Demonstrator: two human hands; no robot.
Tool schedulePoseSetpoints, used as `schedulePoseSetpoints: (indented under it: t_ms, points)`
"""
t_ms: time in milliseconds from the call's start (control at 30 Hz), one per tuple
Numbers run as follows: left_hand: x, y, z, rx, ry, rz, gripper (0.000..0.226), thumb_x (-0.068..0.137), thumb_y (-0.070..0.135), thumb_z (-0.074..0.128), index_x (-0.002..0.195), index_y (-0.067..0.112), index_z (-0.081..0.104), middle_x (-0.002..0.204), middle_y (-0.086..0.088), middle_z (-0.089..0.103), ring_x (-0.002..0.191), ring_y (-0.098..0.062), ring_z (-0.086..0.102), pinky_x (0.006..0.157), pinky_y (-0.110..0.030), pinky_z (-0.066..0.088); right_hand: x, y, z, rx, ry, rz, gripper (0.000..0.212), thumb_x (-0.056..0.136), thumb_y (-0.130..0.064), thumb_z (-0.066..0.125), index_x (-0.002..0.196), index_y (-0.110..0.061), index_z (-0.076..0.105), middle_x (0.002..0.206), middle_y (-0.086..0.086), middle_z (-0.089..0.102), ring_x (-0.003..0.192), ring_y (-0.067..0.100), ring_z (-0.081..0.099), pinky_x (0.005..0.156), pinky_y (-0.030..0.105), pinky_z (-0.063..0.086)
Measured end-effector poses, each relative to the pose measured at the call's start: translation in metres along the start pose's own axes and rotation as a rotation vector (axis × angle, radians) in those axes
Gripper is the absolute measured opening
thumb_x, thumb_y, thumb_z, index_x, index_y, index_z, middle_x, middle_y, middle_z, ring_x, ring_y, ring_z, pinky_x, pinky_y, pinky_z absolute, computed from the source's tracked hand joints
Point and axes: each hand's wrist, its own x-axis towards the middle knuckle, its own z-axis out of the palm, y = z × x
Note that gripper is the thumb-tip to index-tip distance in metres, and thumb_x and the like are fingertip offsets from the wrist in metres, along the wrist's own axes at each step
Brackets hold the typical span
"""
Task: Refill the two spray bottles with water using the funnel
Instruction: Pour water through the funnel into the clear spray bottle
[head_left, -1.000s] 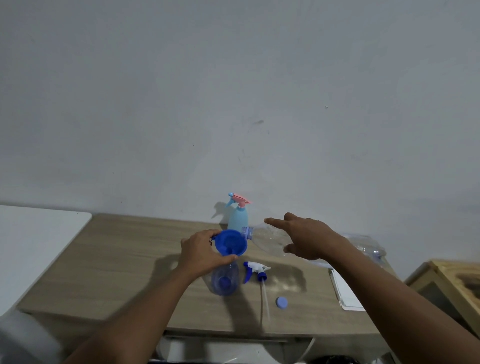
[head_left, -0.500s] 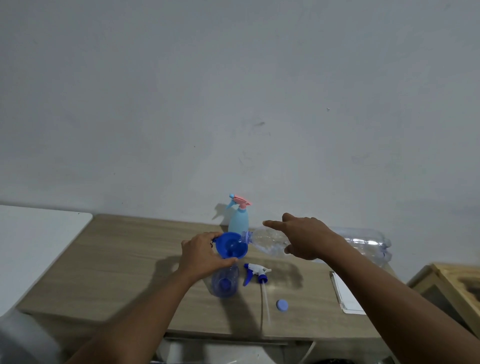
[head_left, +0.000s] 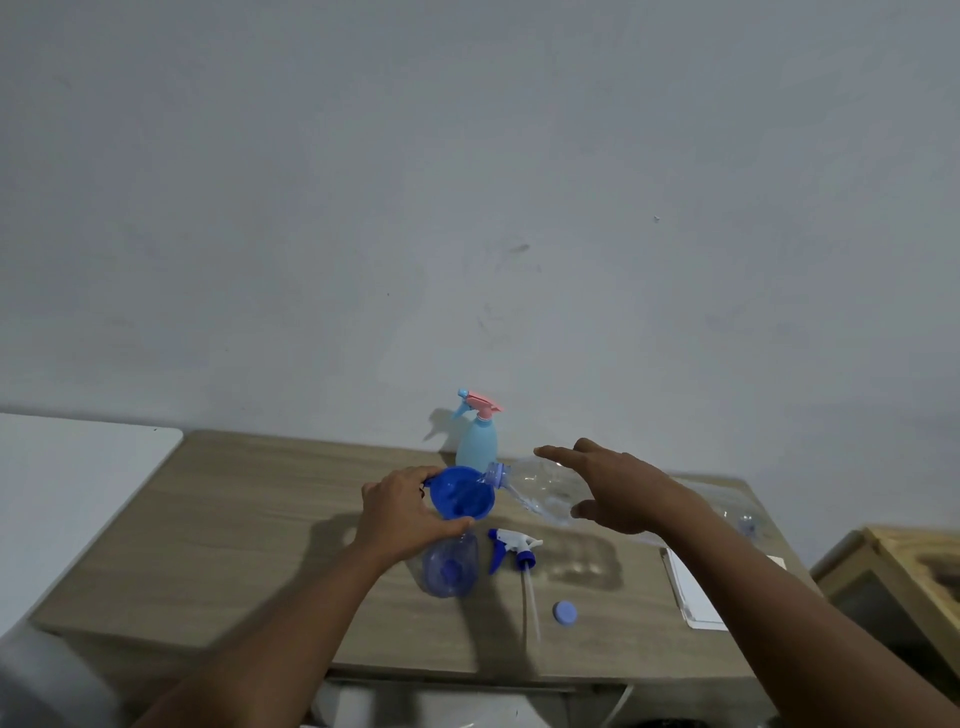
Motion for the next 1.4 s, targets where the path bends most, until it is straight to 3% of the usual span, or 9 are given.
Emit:
schedulePoseSetpoints:
  t_ms: [167, 300, 533, 767, 1000, 1100, 1200, 1267, 1400]
  points:
    - [0.002, -0.002, 0.003, -0.009, -0.013, -0.008, 0.083, 0.041, 0.078, 0.076, 0.114, 0.040, 0.065, 0.096, 0.025, 0.066, 0.086, 0.003, 0.060, 0.092, -0.039, 0.051, -0.008, 0.023, 0.021, 0.281, 0.065, 0.022, 0.083, 0.091, -0.032, 0.070, 0.150, -0.054, 0.015, 0.128, -0.008, 0.048, 0.109, 0.020, 0.059, 0.092, 0.037, 0.052]
    - [0.003, -0.003, 0.005, -0.005, -0.013, -0.007, 0.082, 0.041, 0.076, 0.078, 0.113, 0.040, 0.065, 0.093, 0.026, 0.065, 0.084, 0.002, 0.061, 0.092, -0.038, 0.050, -0.018, 0.040, 0.040, 0.556, 0.248, 0.073, 0.084, 0.087, -0.030, 0.075, 0.149, -0.050, 0.023, 0.125, -0.005, 0.052, 0.114, 0.013, 0.053, 0.101, 0.036, 0.046]
    - [0.004, -0.007, 0.007, -0.004, -0.012, -0.015, 0.079, 0.041, 0.075, 0.079, 0.111, 0.041, 0.064, 0.090, 0.026, 0.065, 0.083, 0.004, 0.060, 0.093, -0.037, 0.049, -0.035, 0.066, 0.080, 0.830, 0.554, 0.314, 0.088, 0.081, -0.016, 0.081, 0.150, -0.026, 0.027, 0.123, 0.002, 0.054, 0.105, 0.021, 0.056, 0.086, 0.033, 0.048]
    - [0.005, -0.007, 0.008, -0.009, -0.034, -0.011, 0.074, 0.040, 0.076, 0.076, 0.105, 0.049, 0.057, 0.090, 0.028, 0.064, 0.084, 0.005, 0.059, 0.095, -0.040, 0.049, -0.047, 0.071, 0.104, 0.997, 0.639, 0.447, 0.081, 0.080, -0.017, 0.083, 0.145, -0.018, 0.035, 0.131, -0.001, 0.054, 0.111, 0.022, 0.060, 0.087, 0.034, 0.051]
    - [0.005, -0.007, 0.007, 0.009, -0.047, -0.010, 0.074, 0.041, 0.075, 0.079, 0.107, 0.049, 0.057, 0.091, 0.028, 0.062, 0.085, 0.004, 0.059, 0.096, -0.041, 0.048, -0.049, 0.066, 0.117, 1.045, 0.681, 0.483, 0.085, 0.077, -0.020, 0.086, 0.144, -0.022, 0.035, 0.138, 0.000, 0.054, 0.114, 0.019, 0.060, 0.091, 0.044, 0.057]
    - [0.005, -0.007, 0.007, -0.003, -0.048, -0.008, 0.075, 0.041, 0.075, 0.079, 0.108, 0.048, 0.058, 0.092, 0.028, 0.064, 0.085, 0.005, 0.059, 0.096, -0.039, 0.048, -0.051, 0.060, 0.117, 1.050, 0.762, 0.519, 0.094, 0.072, -0.022, 0.089, 0.146, -0.025, 0.031, 0.137, -0.004, 0.050, 0.114, 0.014, 0.056, 0.091, 0.038, 0.053]
    - [0.004, -0.007, 0.006, -0.030, -0.045, -0.006, 0.076, 0.041, 0.074, 0.080, 0.108, 0.047, 0.059, 0.094, 0.027, 0.065, 0.086, 0.005, 0.059, 0.096, -0.039, 0.048, -0.055, 0.041, 0.117, 0.961, 0.987, 0.588, 0.073, 0.074, -0.021, 0.088, 0.130, -0.021, 0.042, 0.122, 0.000, 0.048, 0.098, 0.017, 0.054, 0.079, 0.033, 0.049]
    - [0.003, -0.006, 0.005, -0.050, -0.050, 0.000, 0.074, 0.040, 0.073, 0.081, 0.106, 0.050, 0.056, 0.094, 0.029, 0.064, 0.087, 0.006, 0.059, 0.097, -0.040, 0.048, -0.056, 0.026, 0.119, 0.890, 1.084, 0.520, 0.051, 0.079, -0.017, 0.082, 0.114, -0.026, 0.046, 0.108, 0.005, 0.052, 0.085, 0.024, 0.055, 0.067, 0.034, 0.050]
    - [0.003, -0.006, 0.003, -0.068, -0.059, 0.028, 0.074, 0.038, 0.075, 0.079, 0.104, 0.053, 0.052, 0.093, 0.033, 0.060, 0.089, 0.006, 0.059, 0.097, -0.042, 0.049, -0.043, 0.003, 0.120, 0.868, 0.961, 0.328, 0.030, 0.085, -0.009, 0.075, 0.104, -0.024, 0.057, 0.089, -0.001, 0.059, 0.074, 0.014, 0.058, 0.062, 0.024, 0.049]
